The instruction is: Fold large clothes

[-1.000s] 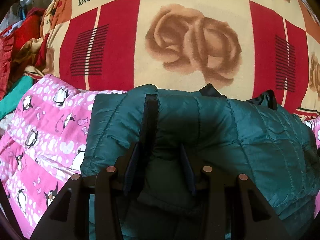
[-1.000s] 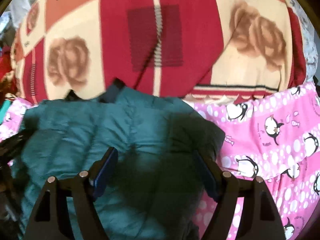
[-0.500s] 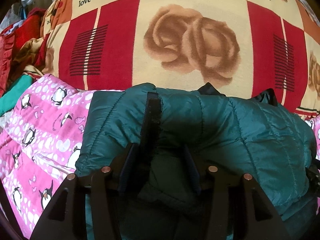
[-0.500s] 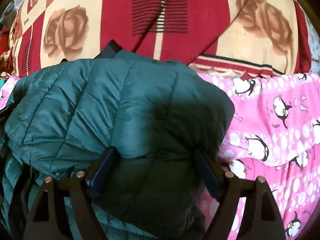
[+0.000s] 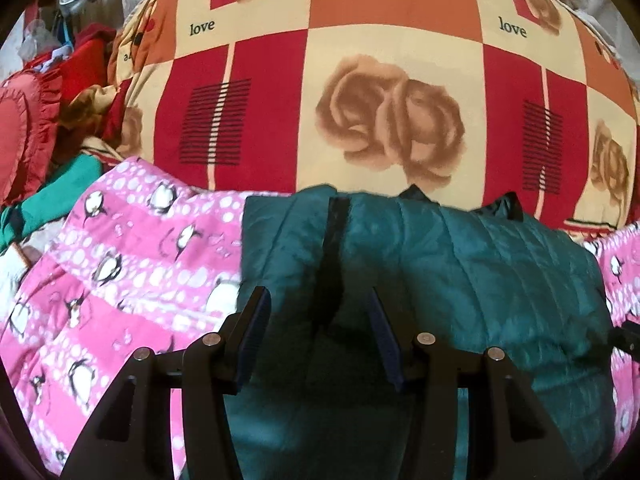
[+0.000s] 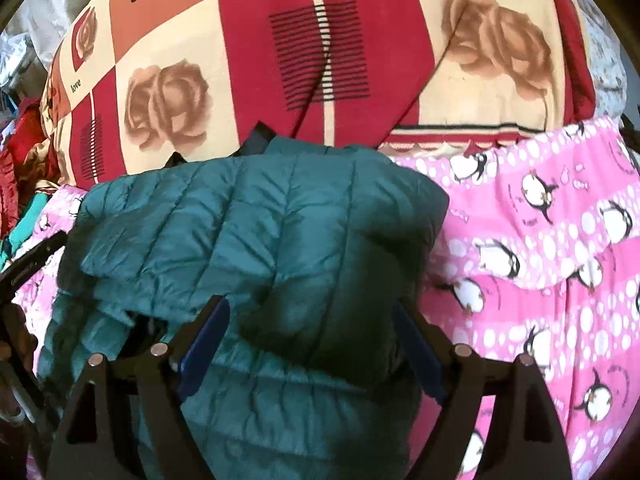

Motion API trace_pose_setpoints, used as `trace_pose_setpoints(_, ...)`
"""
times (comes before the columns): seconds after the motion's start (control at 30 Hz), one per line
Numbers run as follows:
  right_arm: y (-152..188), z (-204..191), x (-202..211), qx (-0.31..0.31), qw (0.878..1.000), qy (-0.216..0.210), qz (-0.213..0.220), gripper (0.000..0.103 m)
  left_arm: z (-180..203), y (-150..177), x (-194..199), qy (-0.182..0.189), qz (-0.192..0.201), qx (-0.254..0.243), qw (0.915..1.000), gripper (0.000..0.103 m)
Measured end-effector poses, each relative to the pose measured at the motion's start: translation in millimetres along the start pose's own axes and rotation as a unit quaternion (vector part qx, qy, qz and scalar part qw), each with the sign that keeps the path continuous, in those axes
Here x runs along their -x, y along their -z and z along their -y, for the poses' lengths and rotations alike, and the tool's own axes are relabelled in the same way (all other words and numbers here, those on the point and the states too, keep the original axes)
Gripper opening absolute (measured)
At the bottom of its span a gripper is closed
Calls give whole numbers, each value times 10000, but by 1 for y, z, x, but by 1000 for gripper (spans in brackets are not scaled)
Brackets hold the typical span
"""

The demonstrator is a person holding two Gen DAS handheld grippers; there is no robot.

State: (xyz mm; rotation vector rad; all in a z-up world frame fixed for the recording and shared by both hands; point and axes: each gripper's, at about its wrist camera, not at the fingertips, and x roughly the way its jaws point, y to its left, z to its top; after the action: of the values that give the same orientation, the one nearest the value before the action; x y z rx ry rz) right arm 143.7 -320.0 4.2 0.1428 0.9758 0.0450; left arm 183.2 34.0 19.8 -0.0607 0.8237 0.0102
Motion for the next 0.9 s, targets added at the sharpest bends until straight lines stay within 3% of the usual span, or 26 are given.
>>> trace_pose_setpoints(0.57, 59, 7, 26, -76, 9991, 358, -200, 88, -47, 77, 45, 85, -520, -112, 9986, 27)
trace_pose_setpoints(0.9, 100, 7, 47, -25, 9990, 343, -288, 88, -70, 113, 66, 197, -719, -71, 9972, 27)
